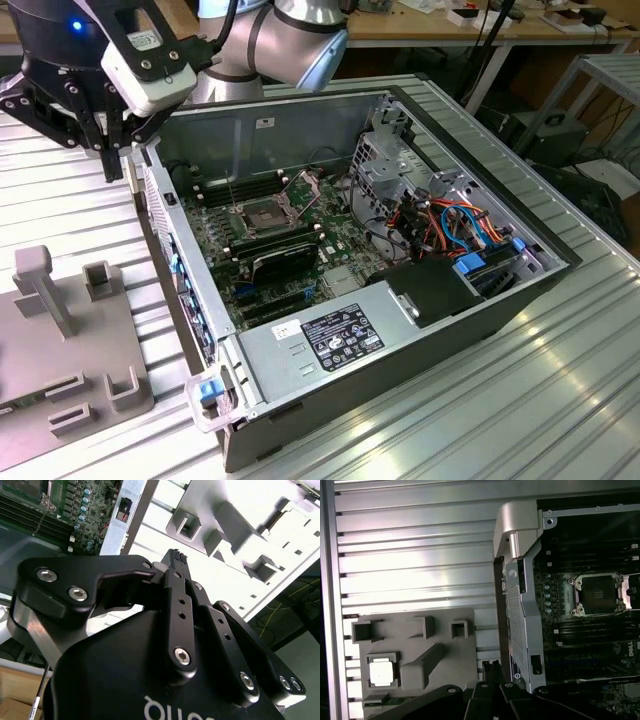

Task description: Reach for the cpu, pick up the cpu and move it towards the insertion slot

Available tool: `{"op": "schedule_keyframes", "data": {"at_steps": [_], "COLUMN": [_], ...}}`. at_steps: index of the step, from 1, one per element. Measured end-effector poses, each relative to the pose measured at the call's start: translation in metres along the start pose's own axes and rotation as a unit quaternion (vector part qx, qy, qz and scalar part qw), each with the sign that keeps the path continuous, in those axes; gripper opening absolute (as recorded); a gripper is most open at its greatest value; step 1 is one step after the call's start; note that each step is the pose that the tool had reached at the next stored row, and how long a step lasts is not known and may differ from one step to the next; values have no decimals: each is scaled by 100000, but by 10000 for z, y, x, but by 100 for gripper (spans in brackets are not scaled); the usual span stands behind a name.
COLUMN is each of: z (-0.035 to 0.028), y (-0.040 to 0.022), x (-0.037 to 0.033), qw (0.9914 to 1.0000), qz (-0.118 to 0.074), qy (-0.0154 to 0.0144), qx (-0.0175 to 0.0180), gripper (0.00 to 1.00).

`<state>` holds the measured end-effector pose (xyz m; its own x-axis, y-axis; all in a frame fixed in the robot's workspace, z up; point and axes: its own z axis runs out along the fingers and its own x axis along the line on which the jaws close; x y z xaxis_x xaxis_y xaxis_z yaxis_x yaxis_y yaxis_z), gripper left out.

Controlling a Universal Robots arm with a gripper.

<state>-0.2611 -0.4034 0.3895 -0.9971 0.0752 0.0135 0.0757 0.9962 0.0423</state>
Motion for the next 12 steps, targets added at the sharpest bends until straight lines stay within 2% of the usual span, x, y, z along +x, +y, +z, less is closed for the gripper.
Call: {"op": "schedule_keyframes", "data": {"at_steps": [3,6,9,12], "z": [0,2,5,7], "y": [-30,-85,-101,-105], "x": [32,114,186,225], "qw": [100000,100000,100000,100000], "qz": [3,9,9,8], "qy": [5,31,86,99], "qx": [1,2,6,6], "gripper": [11,11,11,11]}}
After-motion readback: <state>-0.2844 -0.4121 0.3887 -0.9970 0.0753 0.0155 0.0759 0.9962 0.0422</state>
